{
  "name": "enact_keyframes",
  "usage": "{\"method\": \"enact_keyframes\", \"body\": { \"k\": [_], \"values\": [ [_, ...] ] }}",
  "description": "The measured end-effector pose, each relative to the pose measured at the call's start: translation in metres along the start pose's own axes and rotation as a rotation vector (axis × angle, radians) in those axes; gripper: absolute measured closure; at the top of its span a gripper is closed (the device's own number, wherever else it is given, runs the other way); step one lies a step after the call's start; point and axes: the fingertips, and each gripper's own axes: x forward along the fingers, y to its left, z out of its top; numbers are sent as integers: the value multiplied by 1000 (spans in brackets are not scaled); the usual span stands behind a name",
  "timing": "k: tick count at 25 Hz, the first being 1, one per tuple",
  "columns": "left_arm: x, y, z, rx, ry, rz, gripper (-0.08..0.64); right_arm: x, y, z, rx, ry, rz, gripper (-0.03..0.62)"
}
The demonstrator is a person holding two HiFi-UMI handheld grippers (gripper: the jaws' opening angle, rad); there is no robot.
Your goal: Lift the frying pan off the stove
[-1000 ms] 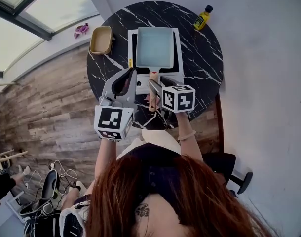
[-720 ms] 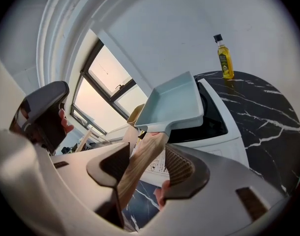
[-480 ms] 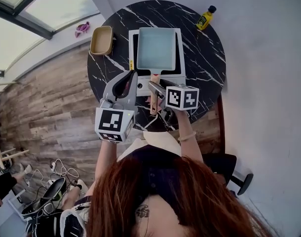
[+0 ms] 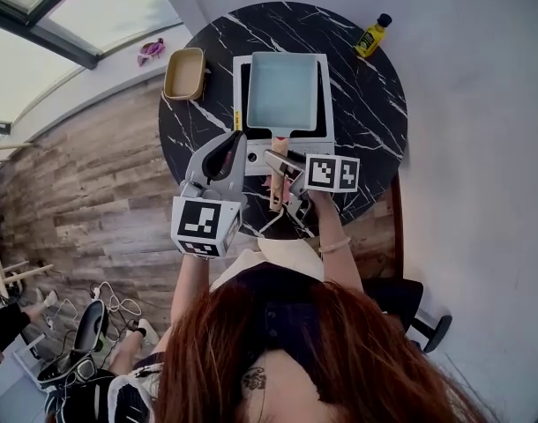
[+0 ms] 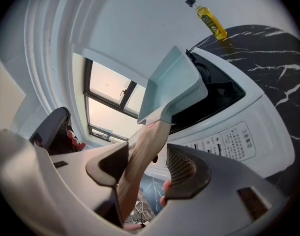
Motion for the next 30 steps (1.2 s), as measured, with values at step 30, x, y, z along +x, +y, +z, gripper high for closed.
{"method": "enact_keyframes", "body": {
  "k": [30],
  "values": [
    [-7, 7, -10, 0, 25, 43, 548, 21, 6, 2, 192, -1, 150, 443]
  ]
}}
